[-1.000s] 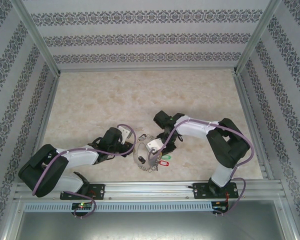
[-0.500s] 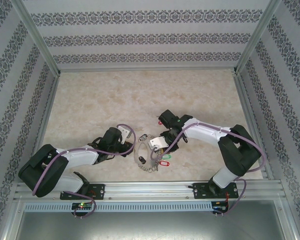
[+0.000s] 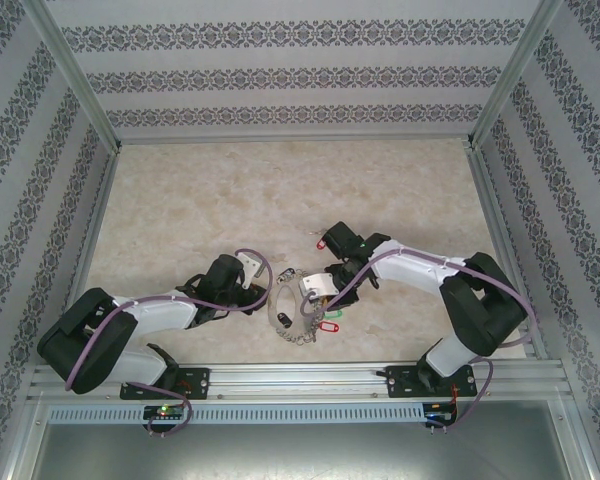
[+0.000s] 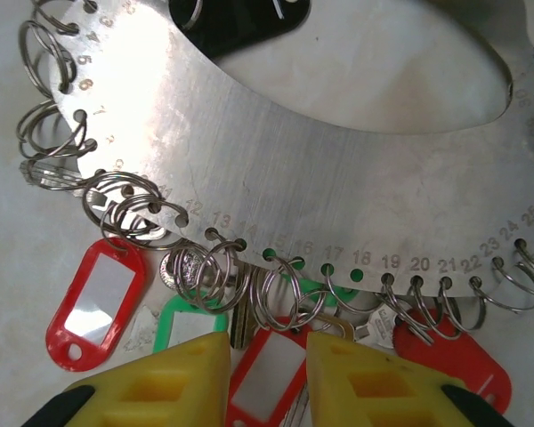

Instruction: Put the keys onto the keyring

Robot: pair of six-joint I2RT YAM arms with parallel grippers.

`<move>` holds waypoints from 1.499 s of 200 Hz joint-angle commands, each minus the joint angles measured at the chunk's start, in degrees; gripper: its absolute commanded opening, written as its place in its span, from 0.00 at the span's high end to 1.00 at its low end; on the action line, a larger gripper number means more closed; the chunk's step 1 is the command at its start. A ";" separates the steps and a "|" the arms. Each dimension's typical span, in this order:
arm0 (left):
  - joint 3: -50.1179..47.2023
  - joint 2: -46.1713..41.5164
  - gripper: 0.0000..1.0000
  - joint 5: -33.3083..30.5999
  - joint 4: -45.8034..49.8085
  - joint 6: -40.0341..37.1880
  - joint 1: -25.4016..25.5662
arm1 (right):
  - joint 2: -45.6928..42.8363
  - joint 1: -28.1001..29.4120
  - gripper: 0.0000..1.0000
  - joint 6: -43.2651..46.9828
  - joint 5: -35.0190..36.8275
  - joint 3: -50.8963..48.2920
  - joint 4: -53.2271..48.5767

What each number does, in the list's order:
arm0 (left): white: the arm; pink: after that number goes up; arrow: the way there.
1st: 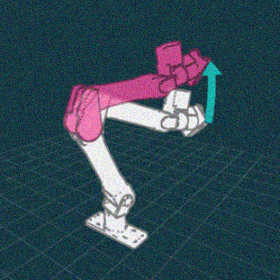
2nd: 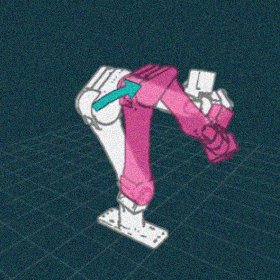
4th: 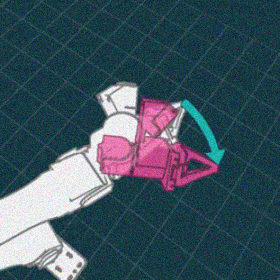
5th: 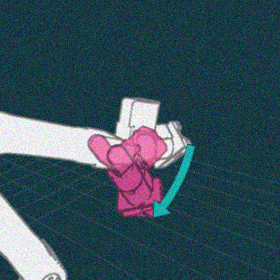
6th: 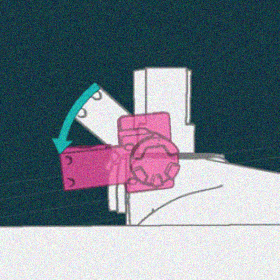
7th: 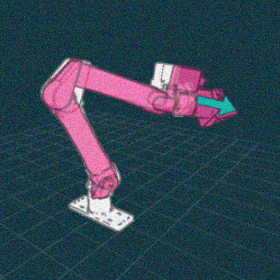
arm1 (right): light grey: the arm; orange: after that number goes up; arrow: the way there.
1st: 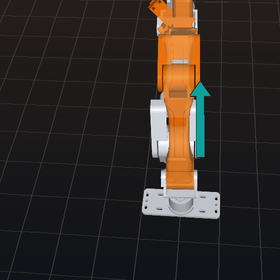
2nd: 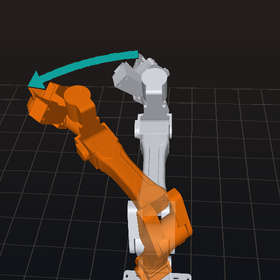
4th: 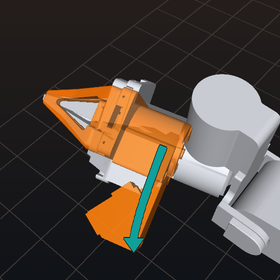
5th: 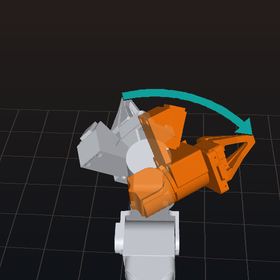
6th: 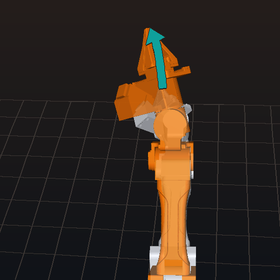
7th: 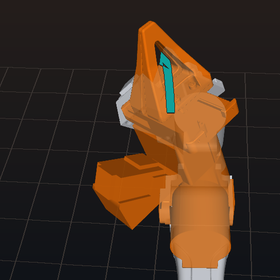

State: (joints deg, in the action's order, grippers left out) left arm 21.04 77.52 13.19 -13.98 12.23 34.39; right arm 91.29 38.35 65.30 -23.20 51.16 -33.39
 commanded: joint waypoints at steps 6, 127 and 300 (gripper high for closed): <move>0.89 1.22 0.63 0.83 0.02 -0.46 -0.47 | 2.85 -0.25 0.70 -1.89 -0.67 1.70 -0.36; 0.50 1.94 0.63 0.44 -1.23 0.24 -0.47 | 1.86 1.40 0.80 -1.84 -0.84 1.98 -0.05; -0.61 2.47 0.64 0.17 -3.00 1.40 -0.53 | 2.23 4.16 1.00 -1.83 1.05 2.06 -1.85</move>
State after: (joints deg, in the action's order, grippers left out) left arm 20.95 78.78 13.19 -16.27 12.53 34.37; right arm 95.42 41.89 63.61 -21.91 54.24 -35.64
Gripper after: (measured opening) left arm 0.365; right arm 0.050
